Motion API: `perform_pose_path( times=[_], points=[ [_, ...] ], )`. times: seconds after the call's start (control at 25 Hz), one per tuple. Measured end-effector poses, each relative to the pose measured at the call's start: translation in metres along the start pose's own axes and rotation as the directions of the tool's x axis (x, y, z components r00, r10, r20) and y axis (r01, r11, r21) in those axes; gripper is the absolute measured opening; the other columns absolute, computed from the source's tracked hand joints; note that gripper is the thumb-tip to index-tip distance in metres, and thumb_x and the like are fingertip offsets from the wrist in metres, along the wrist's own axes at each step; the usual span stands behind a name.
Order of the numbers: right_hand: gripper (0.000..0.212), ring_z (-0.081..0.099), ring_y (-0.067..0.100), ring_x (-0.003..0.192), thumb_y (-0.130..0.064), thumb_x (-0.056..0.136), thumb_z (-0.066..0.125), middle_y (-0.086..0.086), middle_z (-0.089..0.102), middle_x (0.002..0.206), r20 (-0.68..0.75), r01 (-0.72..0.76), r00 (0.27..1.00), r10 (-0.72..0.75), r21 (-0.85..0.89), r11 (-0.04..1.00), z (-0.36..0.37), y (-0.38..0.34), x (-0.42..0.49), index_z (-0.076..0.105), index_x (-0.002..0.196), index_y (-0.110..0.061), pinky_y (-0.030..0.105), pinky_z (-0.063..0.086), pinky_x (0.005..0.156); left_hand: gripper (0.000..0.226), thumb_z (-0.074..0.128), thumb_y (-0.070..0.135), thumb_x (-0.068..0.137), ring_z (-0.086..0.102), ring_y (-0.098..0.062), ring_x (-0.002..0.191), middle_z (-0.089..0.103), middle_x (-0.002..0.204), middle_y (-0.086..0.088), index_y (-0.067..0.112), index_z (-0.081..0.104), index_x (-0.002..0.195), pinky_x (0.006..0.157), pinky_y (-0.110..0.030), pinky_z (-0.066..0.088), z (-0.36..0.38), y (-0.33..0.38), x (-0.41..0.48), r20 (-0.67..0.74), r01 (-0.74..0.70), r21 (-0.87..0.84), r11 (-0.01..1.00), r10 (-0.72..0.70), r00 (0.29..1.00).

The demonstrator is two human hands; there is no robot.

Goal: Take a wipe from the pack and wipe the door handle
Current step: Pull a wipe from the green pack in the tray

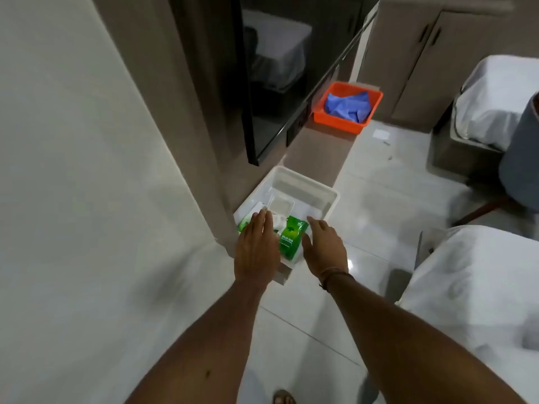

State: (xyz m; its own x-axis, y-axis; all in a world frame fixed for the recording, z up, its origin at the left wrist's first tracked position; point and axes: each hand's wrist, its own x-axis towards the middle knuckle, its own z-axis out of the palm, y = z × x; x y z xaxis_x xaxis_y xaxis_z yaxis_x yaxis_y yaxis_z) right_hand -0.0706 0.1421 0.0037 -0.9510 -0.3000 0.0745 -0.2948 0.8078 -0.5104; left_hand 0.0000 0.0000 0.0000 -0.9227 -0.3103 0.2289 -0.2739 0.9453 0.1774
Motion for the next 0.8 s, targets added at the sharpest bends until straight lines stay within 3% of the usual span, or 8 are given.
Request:
perform_pose_path(
  times=[0.12,0.24,0.44,0.64,0.8],
  points=[
    [0.030,0.065,0.026,0.105,-0.030,0.099,0.055,0.003,0.071,0.117,0.097,0.006,0.995,-0.005,-0.007,1.000,0.032,0.001,0.051,0.068,0.125,-0.023,0.040,0.055,0.085,0.053,0.066,0.031,0.109,0.057,-0.026,0.146,0.058,0.159,-0.010,0.012,0.050,0.156,0.118,-0.039,0.050,0.040,-0.006,0.047,0.144,0.095,-0.009,0.995,-0.093,0.985],
    [0.035,0.063,0.027,0.108,-0.027,0.095,0.065,0.003,0.071,0.122,0.191,0.070,0.980,-0.058,-0.057,0.996,0.054,-0.005,0.079,0.067,0.129,-0.023,0.041,0.054,0.088,0.044,0.076,0.033,0.103,0.065,-0.027,0.132,0.067,0.144,-0.006,0.017,0.059,0.140,0.110,-0.043,0.056,0.059,-0.011,0.076,0.276,0.206,-0.048,0.977,-0.185,0.943],
    [0.034,0.062,0.027,0.107,-0.033,0.090,0.072,0.004,0.068,0.124,0.294,0.163,0.949,-0.112,-0.156,0.974,0.085,0.002,0.103,0.071,0.123,-0.026,0.044,0.054,0.093,0.049,0.076,0.047,0.100,0.063,-0.028,0.131,0.064,0.144,-0.007,0.019,0.063,0.137,0.109,-0.046,0.056,0.081,-0.022,0.094,0.349,0.197,0.000,0.980,-0.184,0.919],
    [0.024,0.064,0.025,0.097,-0.034,0.090,0.072,0.005,0.072,0.111,0.197,0.114,0.976,-0.096,-0.081,0.990,0.097,0.009,0.103,0.077,0.110,-0.023,0.037,0.054,0.084,0.039,0.072,0.046,0.103,0.068,-0.026,0.120,0.069,0.133,-0.008,0.015,0.071,0.124,0.101,-0.041,0.060,0.083,-0.028,0.097,0.301,0.242,-0.032,0.970,-0.222,0.927],
    [0.019,0.058,0.023,0.105,-0.032,0.094,0.067,0.001,0.068,0.116,0.063,0.002,0.998,-0.009,0.112,0.994,0.086,0.004,0.101,0.078,0.107,-0.023,0.031,0.045,0.086,0.031,0.059,0.039,0.112,0.068,-0.021,0.114,0.072,0.128,-0.007,0.013,0.073,0.121,0.099,-0.036,0.059,0.070,-0.024,0.096,0.231,0.342,-0.299,0.891,-0.280,0.932]
  ],
)
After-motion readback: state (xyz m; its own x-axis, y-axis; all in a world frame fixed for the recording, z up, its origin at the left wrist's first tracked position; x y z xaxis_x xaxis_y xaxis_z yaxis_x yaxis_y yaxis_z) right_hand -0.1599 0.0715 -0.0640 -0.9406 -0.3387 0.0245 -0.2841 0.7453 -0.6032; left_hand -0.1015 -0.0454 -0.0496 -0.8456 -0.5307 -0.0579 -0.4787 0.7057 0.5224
